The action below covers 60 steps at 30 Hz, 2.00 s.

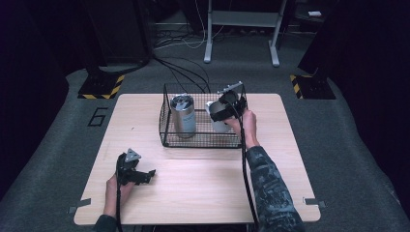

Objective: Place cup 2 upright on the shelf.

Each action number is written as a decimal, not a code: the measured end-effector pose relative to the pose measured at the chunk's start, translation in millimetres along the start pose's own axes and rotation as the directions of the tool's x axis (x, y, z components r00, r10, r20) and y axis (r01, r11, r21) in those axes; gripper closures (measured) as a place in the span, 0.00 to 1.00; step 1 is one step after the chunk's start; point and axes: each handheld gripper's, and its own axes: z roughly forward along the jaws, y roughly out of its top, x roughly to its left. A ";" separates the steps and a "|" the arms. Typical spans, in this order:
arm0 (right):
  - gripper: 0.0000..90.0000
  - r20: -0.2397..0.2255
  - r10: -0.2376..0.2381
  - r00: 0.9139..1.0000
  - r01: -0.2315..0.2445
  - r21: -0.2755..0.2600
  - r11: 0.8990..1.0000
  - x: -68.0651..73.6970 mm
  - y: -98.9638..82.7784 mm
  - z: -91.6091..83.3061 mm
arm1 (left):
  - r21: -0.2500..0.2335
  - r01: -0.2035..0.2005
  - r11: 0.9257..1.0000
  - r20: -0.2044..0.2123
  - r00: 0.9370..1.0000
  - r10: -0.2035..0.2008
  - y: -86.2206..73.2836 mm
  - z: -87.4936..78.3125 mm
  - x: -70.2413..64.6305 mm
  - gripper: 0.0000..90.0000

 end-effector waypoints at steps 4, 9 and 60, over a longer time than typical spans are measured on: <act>0.06 -0.009 0.006 1.000 -0.006 0.011 1.000 0.1 -2.3 5.5 | 0.000 0.000 1.000 0.000 1.000 0.000 0.0 0.0 0.0 0.00; 0.06 -0.009 0.012 1.000 -0.012 0.025 1.000 1.3 -4.8 13.7 | 0.004 0.004 1.000 0.004 1.000 -0.004 -0.1 -0.2 -0.3 0.00; 0.06 -0.022 0.089 0.996 -0.086 0.115 0.990 0.8 -22.6 39.4 | 0.004 0.002 1.000 0.004 1.000 -0.002 -0.1 -0.2 -0.2 0.00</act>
